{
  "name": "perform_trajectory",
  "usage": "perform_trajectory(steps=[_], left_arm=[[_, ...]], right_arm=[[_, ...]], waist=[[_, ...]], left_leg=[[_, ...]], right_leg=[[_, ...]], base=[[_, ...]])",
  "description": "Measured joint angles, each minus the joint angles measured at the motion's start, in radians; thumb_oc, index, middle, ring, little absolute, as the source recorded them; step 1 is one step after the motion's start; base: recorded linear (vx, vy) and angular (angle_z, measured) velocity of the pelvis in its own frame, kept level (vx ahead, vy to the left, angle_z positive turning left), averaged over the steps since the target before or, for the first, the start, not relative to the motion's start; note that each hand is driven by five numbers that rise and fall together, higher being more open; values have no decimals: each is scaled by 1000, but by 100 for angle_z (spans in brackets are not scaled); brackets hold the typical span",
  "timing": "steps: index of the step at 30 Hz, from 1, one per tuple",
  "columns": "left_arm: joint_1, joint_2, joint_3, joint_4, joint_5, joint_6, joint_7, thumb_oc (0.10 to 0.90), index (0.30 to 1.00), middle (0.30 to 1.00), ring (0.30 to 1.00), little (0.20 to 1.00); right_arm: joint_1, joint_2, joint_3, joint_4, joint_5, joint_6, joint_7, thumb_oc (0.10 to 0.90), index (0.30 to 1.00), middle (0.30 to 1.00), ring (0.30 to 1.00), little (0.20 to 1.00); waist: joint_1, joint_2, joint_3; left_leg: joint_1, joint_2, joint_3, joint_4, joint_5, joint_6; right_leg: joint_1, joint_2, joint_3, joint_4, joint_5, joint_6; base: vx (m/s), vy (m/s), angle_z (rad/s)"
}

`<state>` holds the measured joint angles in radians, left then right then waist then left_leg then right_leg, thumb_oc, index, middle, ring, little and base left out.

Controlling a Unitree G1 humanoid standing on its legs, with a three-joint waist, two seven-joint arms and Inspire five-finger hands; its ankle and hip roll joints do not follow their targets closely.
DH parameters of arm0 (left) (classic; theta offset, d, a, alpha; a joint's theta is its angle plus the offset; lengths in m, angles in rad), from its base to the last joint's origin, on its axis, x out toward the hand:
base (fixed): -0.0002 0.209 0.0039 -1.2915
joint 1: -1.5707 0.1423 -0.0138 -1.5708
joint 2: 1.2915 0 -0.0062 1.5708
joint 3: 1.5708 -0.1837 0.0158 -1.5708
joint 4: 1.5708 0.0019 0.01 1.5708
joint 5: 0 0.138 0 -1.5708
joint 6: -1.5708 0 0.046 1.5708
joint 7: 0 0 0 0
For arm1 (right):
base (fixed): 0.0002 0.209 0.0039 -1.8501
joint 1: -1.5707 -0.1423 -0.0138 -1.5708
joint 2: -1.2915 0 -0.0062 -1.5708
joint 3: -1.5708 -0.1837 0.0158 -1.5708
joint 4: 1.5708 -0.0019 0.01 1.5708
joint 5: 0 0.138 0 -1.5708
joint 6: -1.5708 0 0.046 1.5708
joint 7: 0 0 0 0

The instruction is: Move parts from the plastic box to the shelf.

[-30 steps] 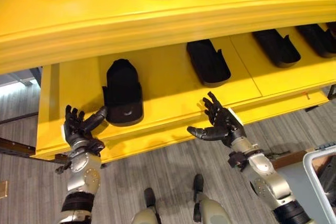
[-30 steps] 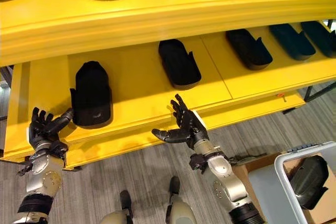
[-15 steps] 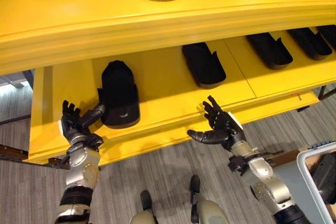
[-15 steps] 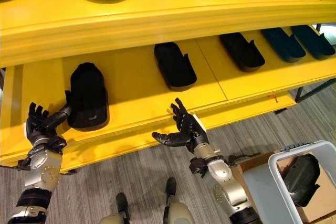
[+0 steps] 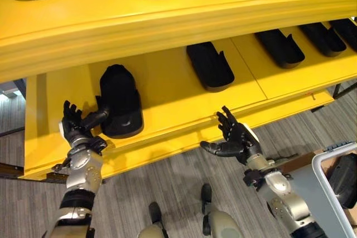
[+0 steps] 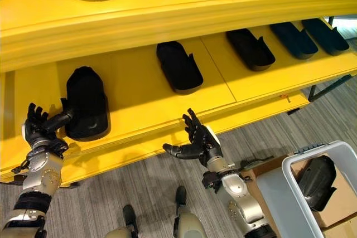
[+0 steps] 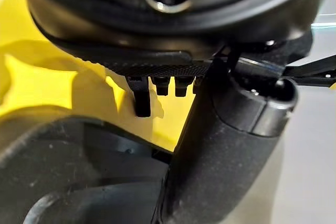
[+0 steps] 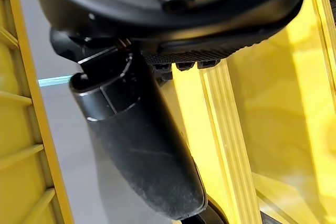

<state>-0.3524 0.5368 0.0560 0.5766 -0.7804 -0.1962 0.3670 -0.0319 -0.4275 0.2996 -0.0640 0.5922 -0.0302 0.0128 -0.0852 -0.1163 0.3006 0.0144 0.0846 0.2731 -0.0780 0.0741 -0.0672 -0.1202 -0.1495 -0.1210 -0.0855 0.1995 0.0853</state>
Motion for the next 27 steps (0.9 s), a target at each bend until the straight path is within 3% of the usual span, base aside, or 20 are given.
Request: perform_trajectory(steps=[16, 27], left_arm=[[-100, 38, -57, 6, 2, -29, 21, 900, 1000, 1000, 1000, 1000], [-183, 39, -99, 7, 21, -45, 22, 900, 1000, 1000, 1000, 1000]], right_arm=[[15, 0, -1, 2, 0, -11, 0, 900, 1000, 1000, 1000, 1000], [17, -1, -8, 2, 0, -24, -1, 900, 1000, 1000, 1000, 1000]], waist=[[-1, -8, 45], [-26, -12, 77]], left_leg=[[-31, -5, 25, 3, -2, 1], [-31, -6, 54, 3, -4, 2]], right_leg=[[-45, 0, 30, 0, 10, 2], [-61, 3, 57, 0, 15, 6]], base=[[-1, 6, -3], [-3, -2, -7]])
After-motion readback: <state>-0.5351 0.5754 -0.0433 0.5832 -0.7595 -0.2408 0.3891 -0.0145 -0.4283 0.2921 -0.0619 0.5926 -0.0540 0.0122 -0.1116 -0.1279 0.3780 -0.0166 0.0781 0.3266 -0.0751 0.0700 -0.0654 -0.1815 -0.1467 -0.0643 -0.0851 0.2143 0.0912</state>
